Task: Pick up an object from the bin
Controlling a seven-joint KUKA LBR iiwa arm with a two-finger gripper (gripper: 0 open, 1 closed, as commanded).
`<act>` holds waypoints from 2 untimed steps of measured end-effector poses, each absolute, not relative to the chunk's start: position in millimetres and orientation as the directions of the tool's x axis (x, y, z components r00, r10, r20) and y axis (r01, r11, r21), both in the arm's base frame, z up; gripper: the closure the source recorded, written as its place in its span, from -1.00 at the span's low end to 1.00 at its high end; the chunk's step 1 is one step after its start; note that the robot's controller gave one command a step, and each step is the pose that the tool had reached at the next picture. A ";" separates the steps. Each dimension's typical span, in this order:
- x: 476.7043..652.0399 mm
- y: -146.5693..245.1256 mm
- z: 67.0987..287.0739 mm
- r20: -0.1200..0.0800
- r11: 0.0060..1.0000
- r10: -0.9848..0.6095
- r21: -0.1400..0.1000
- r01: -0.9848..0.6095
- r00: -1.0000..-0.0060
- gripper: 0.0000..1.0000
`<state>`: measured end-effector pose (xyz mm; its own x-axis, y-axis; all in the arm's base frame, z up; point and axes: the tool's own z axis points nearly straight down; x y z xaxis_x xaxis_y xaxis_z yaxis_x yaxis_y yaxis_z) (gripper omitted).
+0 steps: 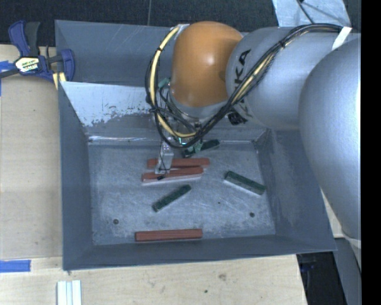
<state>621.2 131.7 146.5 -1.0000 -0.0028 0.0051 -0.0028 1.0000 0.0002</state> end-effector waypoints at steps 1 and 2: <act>608.4 65.9 65.6 0.004 0.998 -0.064 -0.003 -0.064 -0.998 -1.00; 591.4 86.2 101.4 0.000 0.999 0.038 0.001 0.038 -0.999 -1.00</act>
Offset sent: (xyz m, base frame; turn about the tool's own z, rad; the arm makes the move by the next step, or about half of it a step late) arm -0.0116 -0.0607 -0.0765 -0.0667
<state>591.4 86.2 101.4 -0.9993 0.0382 0.0000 0.0382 0.9993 0.0008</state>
